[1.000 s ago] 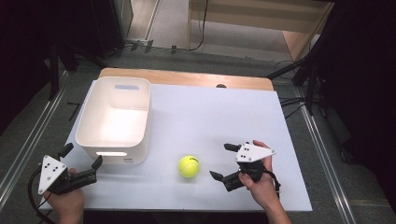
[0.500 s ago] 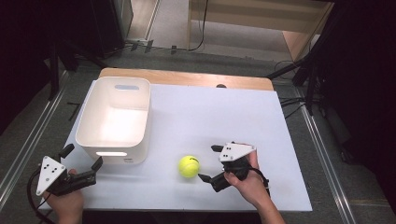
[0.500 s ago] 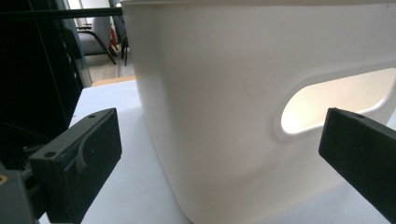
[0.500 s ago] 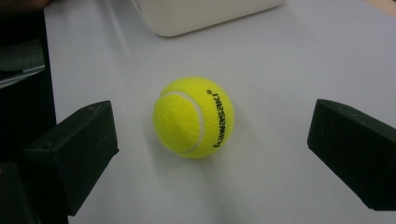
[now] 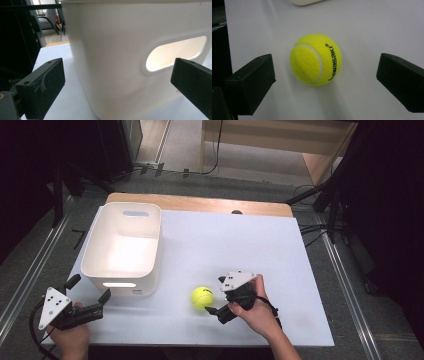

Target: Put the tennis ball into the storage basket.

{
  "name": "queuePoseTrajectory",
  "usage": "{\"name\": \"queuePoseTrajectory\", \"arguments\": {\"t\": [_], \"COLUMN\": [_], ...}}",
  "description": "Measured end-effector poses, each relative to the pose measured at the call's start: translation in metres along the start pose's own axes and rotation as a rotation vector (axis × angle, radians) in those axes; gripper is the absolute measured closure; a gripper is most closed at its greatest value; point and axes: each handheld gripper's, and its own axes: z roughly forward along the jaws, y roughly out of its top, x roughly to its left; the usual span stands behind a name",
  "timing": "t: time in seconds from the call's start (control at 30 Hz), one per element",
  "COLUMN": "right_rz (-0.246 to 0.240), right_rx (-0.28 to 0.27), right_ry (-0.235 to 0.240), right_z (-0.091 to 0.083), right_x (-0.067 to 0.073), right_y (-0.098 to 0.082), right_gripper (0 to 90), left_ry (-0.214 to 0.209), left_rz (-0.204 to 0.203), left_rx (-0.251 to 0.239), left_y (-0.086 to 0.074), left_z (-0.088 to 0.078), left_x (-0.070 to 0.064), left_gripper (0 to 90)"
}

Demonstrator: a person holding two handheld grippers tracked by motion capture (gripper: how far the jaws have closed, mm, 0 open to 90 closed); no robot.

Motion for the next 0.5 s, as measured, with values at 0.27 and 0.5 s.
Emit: {"name": "queuePoseTrajectory", "arguments": {"t": [0.27,0.5], "right_rz": [-0.021,-0.033], "right_rx": [0.073,0.103], "right_ry": [0.008,0.034], "right_z": [0.011,0.017], "right_x": [0.002,0.002], "right_y": [0.006,0.008], "right_gripper": [5.7,5.7], "left_ry": [0.004,0.005], "left_rz": [0.001,0.0], "left_rx": [0.018,0.02], "left_y": [0.0,0.0], "left_z": [0.001,0.001], "left_x": [0.0,0.0], "left_gripper": [0.0,0.0]}}
